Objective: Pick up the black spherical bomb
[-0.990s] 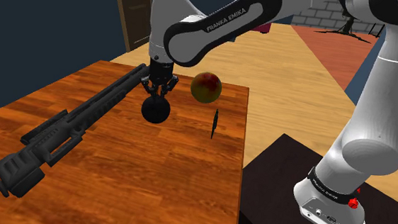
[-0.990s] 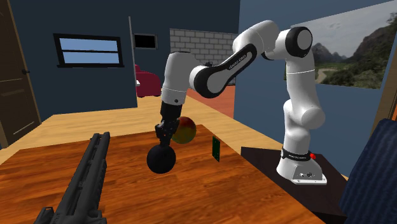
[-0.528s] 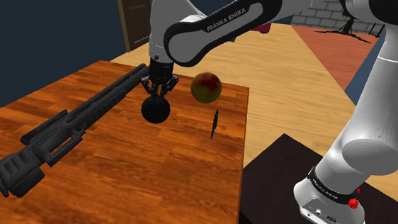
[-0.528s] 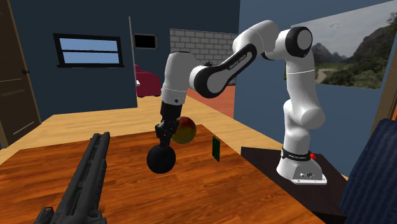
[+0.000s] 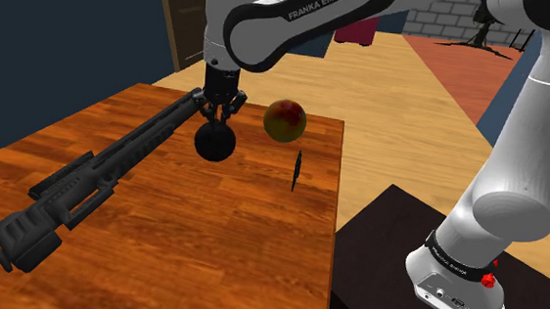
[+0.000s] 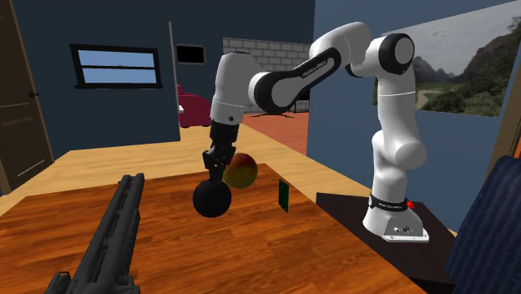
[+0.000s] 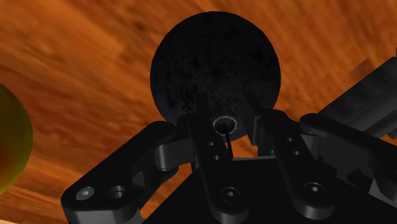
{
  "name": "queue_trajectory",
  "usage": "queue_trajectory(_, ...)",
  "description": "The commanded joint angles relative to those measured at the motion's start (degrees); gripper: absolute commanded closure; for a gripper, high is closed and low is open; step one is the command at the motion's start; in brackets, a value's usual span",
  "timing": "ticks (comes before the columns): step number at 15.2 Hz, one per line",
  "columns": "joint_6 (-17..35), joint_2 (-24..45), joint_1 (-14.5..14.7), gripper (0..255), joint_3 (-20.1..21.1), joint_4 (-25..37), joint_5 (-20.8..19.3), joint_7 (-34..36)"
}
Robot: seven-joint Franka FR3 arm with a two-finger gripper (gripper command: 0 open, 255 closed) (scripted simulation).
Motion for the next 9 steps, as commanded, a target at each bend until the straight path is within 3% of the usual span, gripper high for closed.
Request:
queue_trajectory(1,-1.49,-0.51,-0.12,255,0.03,1.09,0.4,-0.4)
queue_trajectory(9,-5.92,-1.67,-0.21,255,0.18,4.5,1.29,-1.12)
